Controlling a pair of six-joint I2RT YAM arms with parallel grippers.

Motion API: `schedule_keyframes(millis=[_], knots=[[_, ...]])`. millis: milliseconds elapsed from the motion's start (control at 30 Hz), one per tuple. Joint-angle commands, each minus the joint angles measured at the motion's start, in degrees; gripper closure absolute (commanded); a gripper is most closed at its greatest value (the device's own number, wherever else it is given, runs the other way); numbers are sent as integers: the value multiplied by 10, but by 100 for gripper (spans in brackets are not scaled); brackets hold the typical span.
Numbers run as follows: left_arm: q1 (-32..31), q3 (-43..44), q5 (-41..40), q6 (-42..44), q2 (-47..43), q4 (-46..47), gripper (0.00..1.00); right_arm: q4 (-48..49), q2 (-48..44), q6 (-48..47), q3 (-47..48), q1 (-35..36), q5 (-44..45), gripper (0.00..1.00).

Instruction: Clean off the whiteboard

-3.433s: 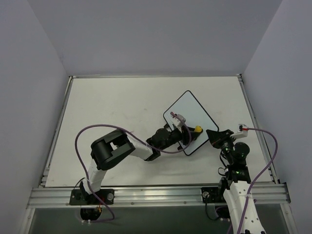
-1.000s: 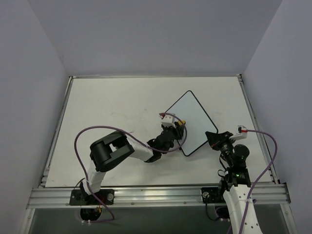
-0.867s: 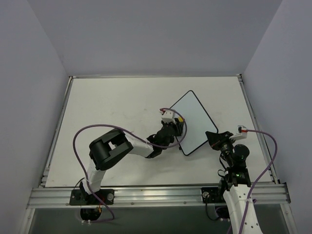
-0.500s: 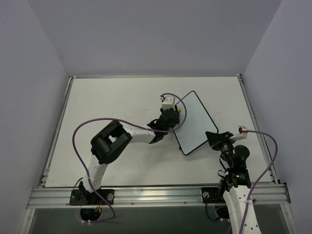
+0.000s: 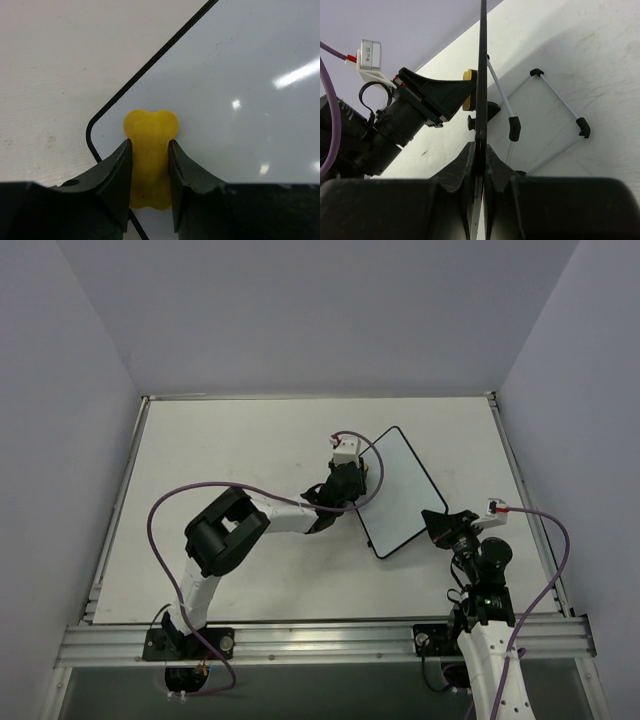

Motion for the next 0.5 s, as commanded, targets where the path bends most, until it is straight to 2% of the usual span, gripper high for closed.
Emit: schedule_keyframes(millis=[0, 467], knots=[[-60, -32, 53, 9, 7, -30, 98, 37, -7, -39, 26, 8, -24, 100], [-158, -85, 57, 16, 15, 46, 98, 41, -12, -34, 19, 8, -23, 100]])
